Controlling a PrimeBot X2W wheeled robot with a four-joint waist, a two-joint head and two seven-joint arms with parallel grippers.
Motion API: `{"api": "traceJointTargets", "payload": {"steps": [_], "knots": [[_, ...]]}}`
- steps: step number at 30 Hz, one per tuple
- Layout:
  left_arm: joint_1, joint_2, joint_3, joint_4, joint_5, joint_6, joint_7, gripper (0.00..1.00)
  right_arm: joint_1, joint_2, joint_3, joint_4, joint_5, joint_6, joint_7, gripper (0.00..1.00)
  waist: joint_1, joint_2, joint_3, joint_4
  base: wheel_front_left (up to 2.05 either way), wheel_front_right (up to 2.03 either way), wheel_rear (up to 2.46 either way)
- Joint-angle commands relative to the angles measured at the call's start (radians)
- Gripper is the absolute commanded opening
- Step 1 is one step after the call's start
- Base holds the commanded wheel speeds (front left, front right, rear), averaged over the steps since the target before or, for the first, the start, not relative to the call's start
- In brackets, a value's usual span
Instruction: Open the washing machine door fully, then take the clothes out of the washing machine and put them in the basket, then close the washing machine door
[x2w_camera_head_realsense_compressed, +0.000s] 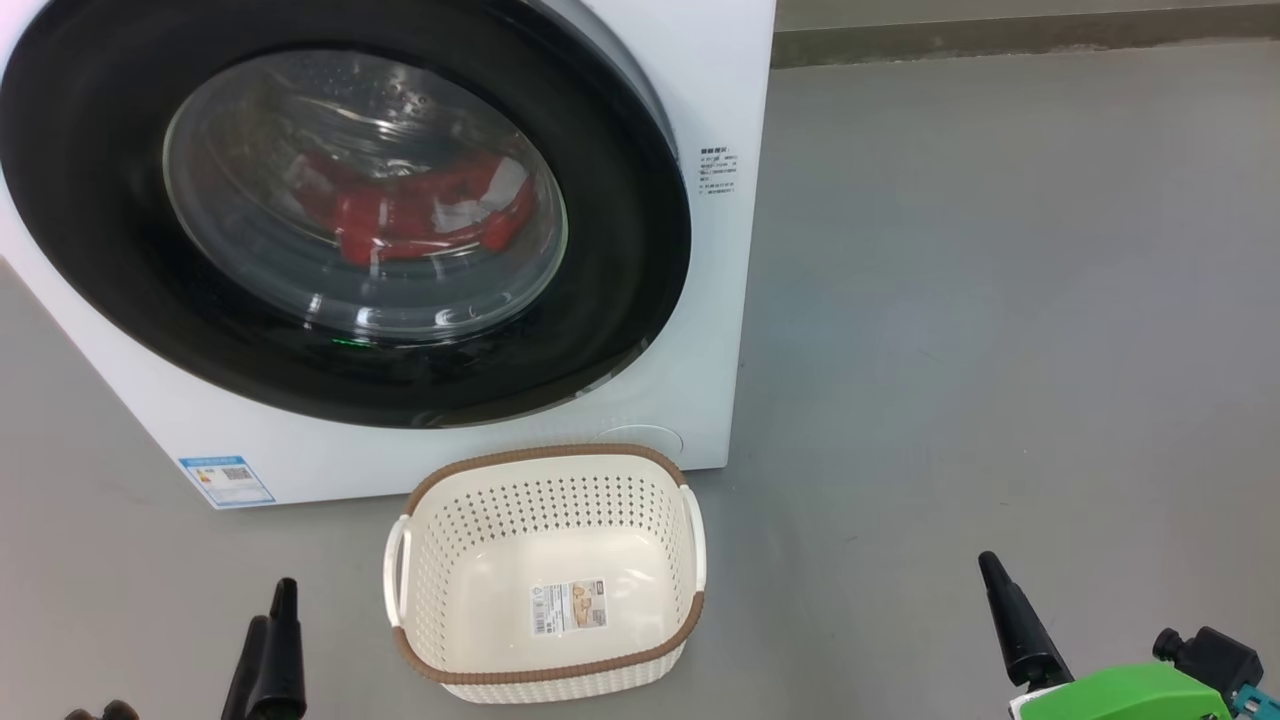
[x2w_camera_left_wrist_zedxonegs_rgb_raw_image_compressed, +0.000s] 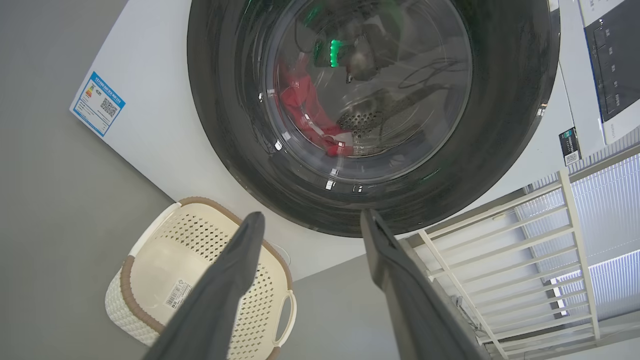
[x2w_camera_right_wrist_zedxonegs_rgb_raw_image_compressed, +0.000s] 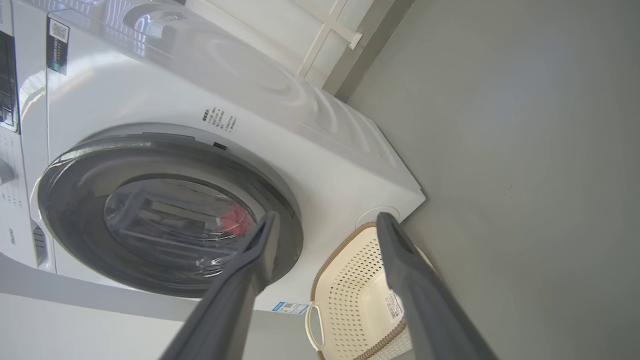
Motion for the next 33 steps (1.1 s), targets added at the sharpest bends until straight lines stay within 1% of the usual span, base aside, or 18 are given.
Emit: {"api": "traceJointTargets", "payload": {"steps": [1, 28, 33], "knots": [[-0.012, 0.019, 0.011, -0.034, 0.028, 0.0, -0.011, 1.0, -0.021, -0.012, 0.013, -0.029, -0.024, 0.001, -0.014, 1.0, -0.0001, 0.0, 0.0, 0.0, 0.0, 0.0, 0.0], [0.019, 0.023, -0.007, -0.093, 0.367, 0.002, -0.091, 1.0, -0.012, -0.041, 0.079, -0.06, -0.332, 0.001, -0.093, 1.0, -0.0001, 0.0, -0.005, 0.008, 0.0, 0.0, 0.0], [0.025, 0.024, -0.008, -0.099, 0.425, 0.001, -0.106, 1.0, -0.007, -0.043, 0.077, -0.061, -0.388, 0.001, -0.107, 1.0, -0.0001, 0.0, -0.005, 0.01, 0.0, 0.0, 0.0]]}}
